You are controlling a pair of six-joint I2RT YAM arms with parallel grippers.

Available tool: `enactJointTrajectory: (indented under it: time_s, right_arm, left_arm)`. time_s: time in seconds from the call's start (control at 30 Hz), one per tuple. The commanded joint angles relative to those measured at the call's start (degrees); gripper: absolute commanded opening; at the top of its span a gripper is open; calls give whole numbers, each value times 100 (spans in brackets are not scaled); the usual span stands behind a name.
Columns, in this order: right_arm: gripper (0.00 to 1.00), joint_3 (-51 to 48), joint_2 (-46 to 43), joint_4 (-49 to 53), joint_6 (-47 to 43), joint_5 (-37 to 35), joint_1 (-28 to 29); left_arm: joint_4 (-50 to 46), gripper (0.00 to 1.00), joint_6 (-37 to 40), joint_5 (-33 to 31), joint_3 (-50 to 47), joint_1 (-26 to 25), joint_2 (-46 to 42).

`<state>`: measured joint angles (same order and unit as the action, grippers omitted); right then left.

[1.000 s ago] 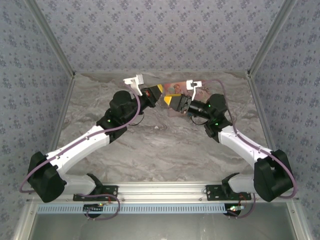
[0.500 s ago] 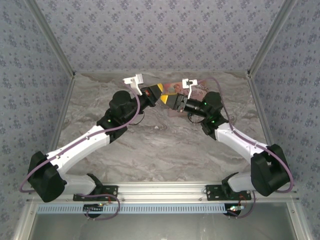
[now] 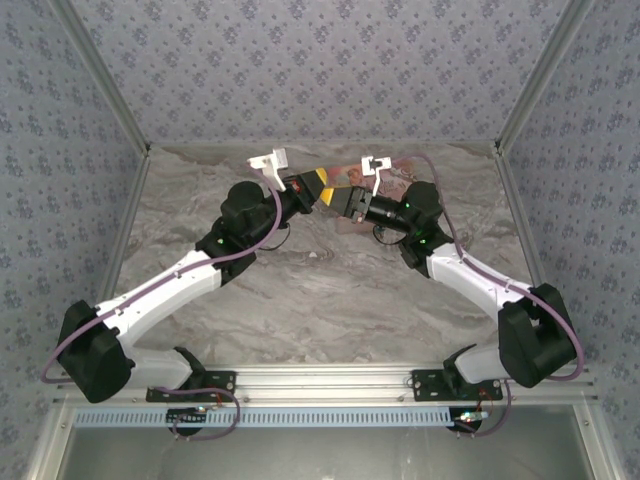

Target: Unlock the padlock with the key

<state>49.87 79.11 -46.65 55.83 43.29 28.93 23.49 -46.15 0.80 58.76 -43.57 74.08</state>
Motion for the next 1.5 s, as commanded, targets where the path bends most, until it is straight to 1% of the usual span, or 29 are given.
enactJointTrajectory:
  time_s: [0.0, 0.23, 0.33, 0.4, 0.5, 0.57, 0.63, 0.7, 0.77, 0.8, 0.9, 1.0, 1.1, 1.27, 1.47]
  right_arm:
    - [16, 203, 38, -190, 18, -43, 25]
    - [2, 75, -34, -42, -8, -79, -40]
    - [0, -31, -177, 258, -188, -148, -100]
    - [0, -99, -354, 739, -500, -195, -131]
    - [0, -77, -750, 2098, -1382, -347, -163]
    - [0, -39, -1033, 3162, -2033, -542, -198]
    - [0, -23, -1262, 4011, -2593, -767, -246]
    - [0, -55, -1474, 4636, -2924, -955, -333]
    - [0, 16, -1650, 5479, -3401, -1366, -354]
    - [0, 65, -1706, 5873, -3597, -1593, -338]
    - [0, 246, -1780, 6935, -4124, -2182, -299]
    - [0, 254, -1872, 7408, -4321, -2522, -293]
    - [0, 144, -2013, 7515, -4319, -2653, -314]
    - [0, 32, -2167, 7555, -4283, -2676, -353]
    - [0, 20, -2235, 7653, -4309, -2726, -400]
  left_arm:
    - [271, 0, -68, 81, -34, -36, 26]
    - [226, 0, -50, -40, -67, -28, -33]
    - [88, 0, 20, -134, -64, -28, -105]
    - [-128, 13, 87, -224, -20, -8, -155]
    - [-548, 35, 249, -310, 53, 67, -249]
    - [-899, 51, 342, -369, 100, 164, -308]
    - [-1272, 68, 371, -431, 157, 282, -304]
    - [-1664, 84, 344, -442, 232, 434, -216]
    - [-2083, 96, 294, -351, 342, 635, 10]
    - [-2157, 99, 275, -219, 376, 723, 139]
    - [-2337, 99, 187, 398, 633, 959, 726]
    - [-2585, 99, 255, 847, 1129, 1010, 1493]
    - [-2846, 99, 267, 1073, 1683, 1010, 2332]
    - [-2880, 99, 71, 1273, 2375, 1029, 3512]
    - [-3087, 99, -137, 1494, 2894, 1028, 4379]
